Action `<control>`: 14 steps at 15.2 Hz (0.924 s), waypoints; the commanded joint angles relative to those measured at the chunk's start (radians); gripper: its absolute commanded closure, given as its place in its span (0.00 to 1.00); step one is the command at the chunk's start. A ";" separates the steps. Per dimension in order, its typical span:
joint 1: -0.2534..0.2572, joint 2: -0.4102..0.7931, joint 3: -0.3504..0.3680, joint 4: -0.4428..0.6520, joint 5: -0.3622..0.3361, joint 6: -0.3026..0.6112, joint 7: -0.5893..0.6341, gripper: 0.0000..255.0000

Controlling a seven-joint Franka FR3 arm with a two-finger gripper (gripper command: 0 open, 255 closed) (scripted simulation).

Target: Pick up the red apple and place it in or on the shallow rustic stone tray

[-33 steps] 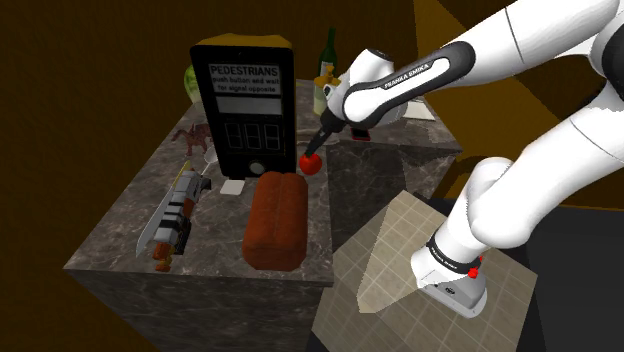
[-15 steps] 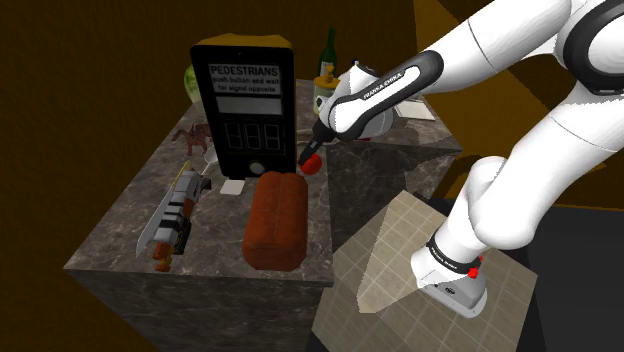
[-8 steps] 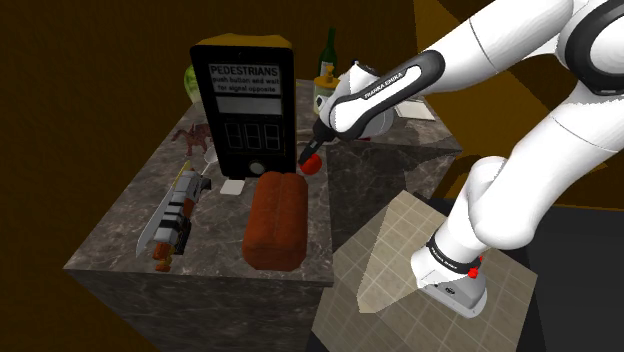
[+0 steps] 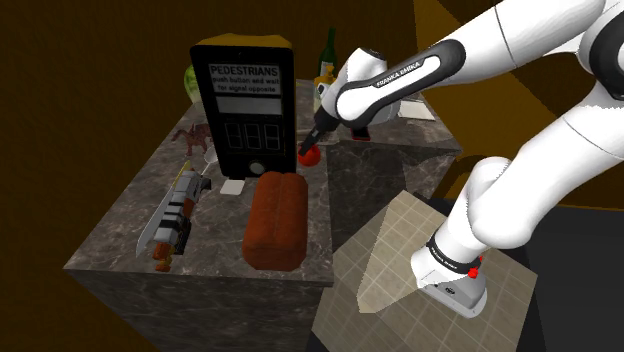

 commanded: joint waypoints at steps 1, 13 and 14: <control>-0.011 -0.021 0.007 0.014 -0.021 -0.035 0.019 1.00; -0.046 -0.120 0.030 0.097 -0.087 -0.215 0.087 1.00; -0.048 -0.126 0.031 0.106 -0.091 -0.229 0.091 1.00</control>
